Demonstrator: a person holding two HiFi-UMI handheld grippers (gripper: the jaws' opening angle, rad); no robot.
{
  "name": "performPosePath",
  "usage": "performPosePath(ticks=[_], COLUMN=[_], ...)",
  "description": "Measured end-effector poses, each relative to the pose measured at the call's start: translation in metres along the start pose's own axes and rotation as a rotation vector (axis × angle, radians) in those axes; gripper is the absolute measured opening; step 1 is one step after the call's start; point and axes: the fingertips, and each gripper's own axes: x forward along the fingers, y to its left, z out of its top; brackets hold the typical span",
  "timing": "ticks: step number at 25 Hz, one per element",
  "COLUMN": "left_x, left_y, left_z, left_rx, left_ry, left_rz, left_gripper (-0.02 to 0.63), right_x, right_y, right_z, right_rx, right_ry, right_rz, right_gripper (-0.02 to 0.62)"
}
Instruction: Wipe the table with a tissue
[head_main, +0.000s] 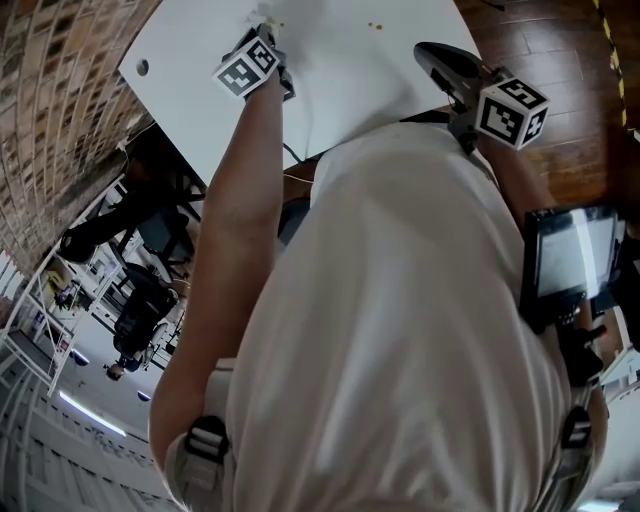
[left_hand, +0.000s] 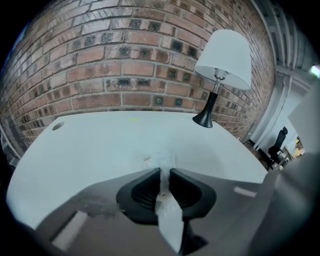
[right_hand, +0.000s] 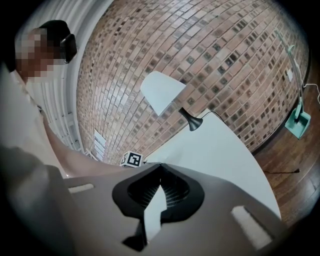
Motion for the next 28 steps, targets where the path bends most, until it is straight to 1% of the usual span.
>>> performPosePath(ticks=[3,5,7,9,12,15,23,28], left_x=[-0.002,-0.004,-0.006,-0.006,-0.007,-0.011,-0.025,-0.041], left_y=[-0.004,-0.010,-0.016,-0.021,-0.035,-0.054,-0.093,-0.106], left_z=[-0.004,-0.008,-0.012,-0.013,-0.017,-0.024,-0.054,-0.071], left_rx=[-0.054,-0.080,-0.086,-0.076,-0.028,0.031,0.184,0.227], left_ry=[0.003,0.001,0.002,0.008,0.015,0.019,0.092,0.124], left_rz=[-0.037,-0.043,-0.034,-0.023,-0.026,-0.052,-0.195,-0.256], left_gripper=[0.063,0.063,0.063,0.063,0.063,0.063,0.064,0.064], right_x=[0.004,0.003,0.003,0.004,0.003,0.001,0.016,0.020], right_y=[0.002,0.004,0.006,0.007,0.005,0.005,0.015,0.026], right_z=[-0.005,-0.007,-0.008,-0.008,-0.009,-0.010,-0.014,-0.019], right_rx=[-0.008,-0.011,-0.013,-0.013,-0.009,-0.004,-0.007,-0.017], right_ry=[0.010,0.012,0.011,0.011,0.009,0.006,0.032,0.064], right_rz=[0.004,0.005,0.008,0.010,0.004,0.001,0.040,0.070], right_gripper=[0.008,0.008,0.008,0.008,0.008,0.008,0.008,0.008])
